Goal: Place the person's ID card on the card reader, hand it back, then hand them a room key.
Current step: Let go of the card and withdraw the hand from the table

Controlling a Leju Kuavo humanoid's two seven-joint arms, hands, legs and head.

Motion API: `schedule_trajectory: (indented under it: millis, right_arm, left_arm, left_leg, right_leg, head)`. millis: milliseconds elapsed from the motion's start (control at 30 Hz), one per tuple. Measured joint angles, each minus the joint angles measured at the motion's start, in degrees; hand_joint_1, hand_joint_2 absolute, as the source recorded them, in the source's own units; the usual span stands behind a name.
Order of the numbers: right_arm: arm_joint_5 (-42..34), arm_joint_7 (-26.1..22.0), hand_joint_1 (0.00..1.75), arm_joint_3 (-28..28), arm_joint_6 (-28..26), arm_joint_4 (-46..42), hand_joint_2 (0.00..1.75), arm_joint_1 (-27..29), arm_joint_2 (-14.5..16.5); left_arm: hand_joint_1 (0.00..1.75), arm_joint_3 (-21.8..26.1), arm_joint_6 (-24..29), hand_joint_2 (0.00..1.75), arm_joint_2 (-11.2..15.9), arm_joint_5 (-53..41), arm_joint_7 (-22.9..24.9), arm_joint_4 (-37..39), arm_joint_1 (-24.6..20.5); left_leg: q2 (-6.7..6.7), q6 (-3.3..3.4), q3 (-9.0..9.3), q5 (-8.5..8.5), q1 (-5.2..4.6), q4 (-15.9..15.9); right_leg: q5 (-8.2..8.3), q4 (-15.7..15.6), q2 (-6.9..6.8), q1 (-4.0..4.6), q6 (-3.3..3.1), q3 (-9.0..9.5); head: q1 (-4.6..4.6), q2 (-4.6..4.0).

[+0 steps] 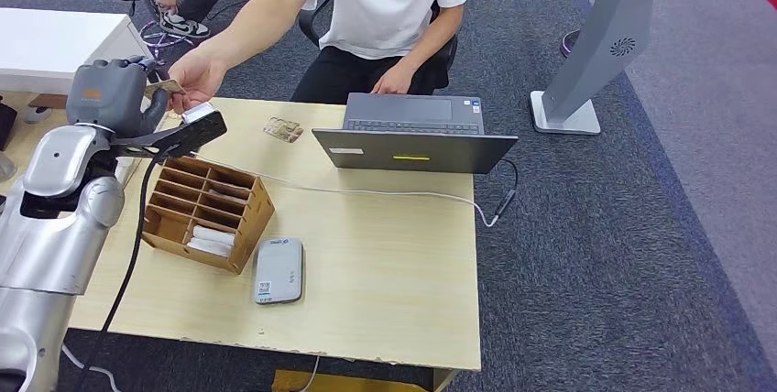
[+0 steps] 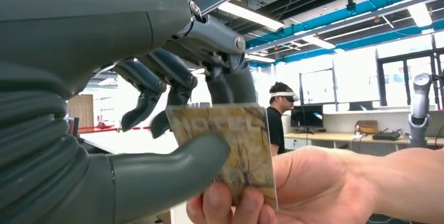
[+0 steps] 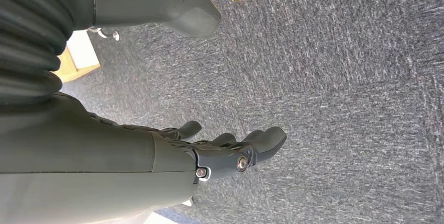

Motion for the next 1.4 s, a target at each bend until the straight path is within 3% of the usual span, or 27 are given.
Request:
schedule_trajectory:
  millis: [300,533,600,767,1000,1133,1233,1400]
  right_arm:
    - [-0.02,-0.04,0.00,0.00,0.07,0.00,1.75,-0.01,0.02]
    - [-0.34,-0.07,0.00,-0.07,-0.13,0.00,1.75,0.05,0.03]
    - [-0.80,-0.12,0.00,-0.30,-0.30,0.00,1.75,0.07,0.05]
    - [-1.90,-0.13,0.00,-1.55,-1.16,0.00,1.75,0.43,0.22]
    - [-1.76,0.73,0.00,-2.62,-1.97,0.00,1.75,0.61,0.33]
    - [-1.74,0.69,0.00,-2.91,-2.52,-0.02,1.75,0.73,0.36]
    - [-2.24,-0.47,0.00,-3.32,-2.99,-0.04,1.75,0.80,0.36]
    - [-2.25,-1.49,0.00,-3.95,-3.26,-0.07,1.75,0.82,0.36]
  left_arm:
    - [0.00,0.00,2.67,1.75,-0.17,0.87,0.61,-0.48,0.93]
    - [0.00,0.26,7.50,1.75,1.75,2.56,-0.57,-4.81,6.07]
    - [0.00,1.30,10.69,1.75,2.90,3.99,-1.75,-8.04,9.92]
    - [0.00,7.41,19.04,1.75,4.56,7.39,-6.26,-20.01,26.24]
    - [0.00,16.92,24.03,1.75,4.61,12.93,-9.89,-32.14,42.45]
    - [0.00,22.34,25.01,1.75,4.21,17.72,-12.57,-36.81,49.31]
    - [0.00,28.22,25.13,1.75,2.30,25.00,-17.11,-40.89,56.28]
    - [0.00,40.85,20.65,1.75,-4.82,35.13,-26.03,-44.05,64.03]
  left_leg:
    - [-0.03,-0.01,-0.01,0.02,0.00,-0.01]
    - [-0.01,-0.01,-0.02,0.02,0.00,-0.03]
    - [0.07,-0.02,0.02,-0.01,-0.02,-0.07]
    - [0.20,-0.07,0.06,-0.13,-0.03,-0.10]
    - [0.15,-0.15,0.07,-0.21,-0.01,-0.13]
    - [-0.02,-0.13,0.01,-0.21,0.00,-0.15]
    - [0.08,-0.13,0.06,-0.25,-0.01,-0.15]
    - [0.00,-0.04,0.02,-0.31,-0.01,-0.14]
  right_leg:
    - [0.02,0.00,-0.02,0.00,0.01,0.04]
    - [0.03,0.01,-0.01,0.00,0.00,0.06]
    - [0.01,0.02,0.06,-0.02,0.00,0.07]
    - [-0.16,0.00,0.17,-0.02,-0.05,0.03]
    - [-0.21,-0.02,0.11,-0.01,-0.05,0.03]
    - [-0.24,-0.02,-0.06,-0.01,-0.03,0.09]
    - [-0.25,-0.03,0.08,-0.01,-0.03,0.07]
    - [-0.34,-0.07,-0.01,-0.01,0.05,0.06]
  head:
    - [0.00,0.00]
    - [0.02,0.00]
    - [0.01,0.00]
    - [0.00,0.00]
    - [0.00,0.00]
    - [-0.01,0.00]
    - [-0.07,0.00]
    - [-0.04,0.00]
